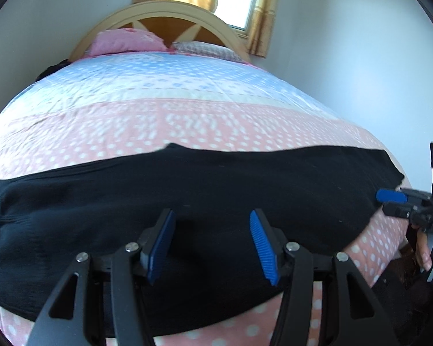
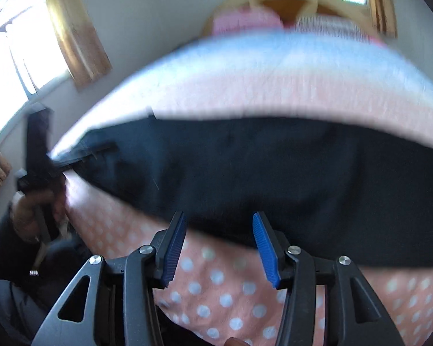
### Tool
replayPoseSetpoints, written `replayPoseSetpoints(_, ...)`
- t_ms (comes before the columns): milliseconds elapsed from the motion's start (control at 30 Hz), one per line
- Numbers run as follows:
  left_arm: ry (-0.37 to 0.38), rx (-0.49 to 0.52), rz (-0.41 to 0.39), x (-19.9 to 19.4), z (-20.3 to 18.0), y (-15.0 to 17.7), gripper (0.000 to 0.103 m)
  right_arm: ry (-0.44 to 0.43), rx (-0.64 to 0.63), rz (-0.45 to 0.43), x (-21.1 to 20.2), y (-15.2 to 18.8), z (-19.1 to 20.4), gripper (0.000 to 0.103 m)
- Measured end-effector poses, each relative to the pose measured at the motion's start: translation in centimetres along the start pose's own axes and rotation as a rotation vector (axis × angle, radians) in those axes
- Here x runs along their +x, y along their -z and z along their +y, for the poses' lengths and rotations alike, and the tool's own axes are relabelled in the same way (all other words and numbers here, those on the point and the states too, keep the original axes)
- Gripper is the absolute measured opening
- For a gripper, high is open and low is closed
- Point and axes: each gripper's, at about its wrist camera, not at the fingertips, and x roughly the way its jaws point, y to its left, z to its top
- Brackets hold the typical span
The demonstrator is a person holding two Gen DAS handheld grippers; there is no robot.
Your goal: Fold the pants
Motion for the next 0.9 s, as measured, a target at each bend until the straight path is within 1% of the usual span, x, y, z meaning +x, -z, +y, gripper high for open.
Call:
replayPoseSetpoints(33, -0.009, -0.003, -0.002, -0.1, 0.3, 0.0, 0.057, 0.004, -0.017, -0.018, -0.3, 0.1, 0.2, 0.05)
replayPoseSetpoints(67, -0.027, -0.003, -0.005, -0.2, 0.7, 0.0, 0.059, 0.008, -0.028, -0.015, -0.4, 0.2, 0.3, 0.05)
replayPoseSetpoints(100, -0.045, -0.001, -0.008, -0.4, 1.1, 0.1, 0.063, 0.008, -0.027, -0.012, -0.6, 0.2, 0.3, 0.05)
replayPoseSetpoints(167, -0.079, -0.003, -0.019, -0.7, 1.8, 0.2, 0.067, -0.006, -0.004, -0.021, -1.1, 0.1, -0.1, 0.05)
replayPoseSetpoints(267, -0.086, -0.037, -0.021, -0.9, 3.1, 0.4, 0.068, 0.0, 0.034, -0.057, -1.9, 0.1, -1.3, 0.05)
replayPoseSetpoints(367, -0.103, -0.048, -0.027, -1.1, 3.9, 0.5, 0.068, 0.044, 0.081, -0.108, -3.9, 0.0, -3.5, 0.05)
replayPoseSetpoints(467, -0.143, -0.056, -0.037, -1.4, 4.7, 0.4, 0.073, 0.085, 0.152, -0.164, -6.3, 0.0, -6.4, 0.05)
replayPoseSetpoints(567, -0.169, -0.079, -0.045, -1.9, 5.7, 0.4, 0.073, 0.175, 0.22, -0.201, -8.4, 0.3, -9.6, 0.05)
replayPoseSetpoints(633, -0.192, -0.094, -0.05, -2.1, 6.6, 0.3, 0.073, 0.251, 0.284, -0.221, -9.5, 0.7, -12.1, 0.05)
replayPoseSetpoints(700, -0.218, -0.107, -0.054, -2.4, 7.5, 0.2, 0.073, 0.286, 0.358, -0.225, -10.0, 1.5, -14.3, 0.05)
replayPoseSetpoints(800, -0.275, -0.141, -0.043, -2.7, 8.9, 0.4, 0.076, 0.316, 0.46, -0.184, -9.2, 3.1, -16.8, 0.05)
replayPoseSetpoints(867, -0.304, -0.176, -0.019, -2.5, 10.1, 0.7, 0.076, 0.295, 0.477, -0.203, -9.0, 3.9, -17.5, 0.05)
replayPoseSetpoints(900, -0.308, -0.184, -0.013, -2.5, 10.5, 0.9, 0.076, 0.302, 0.47, -0.198, -9.0, 3.7, -17.3, 0.05)
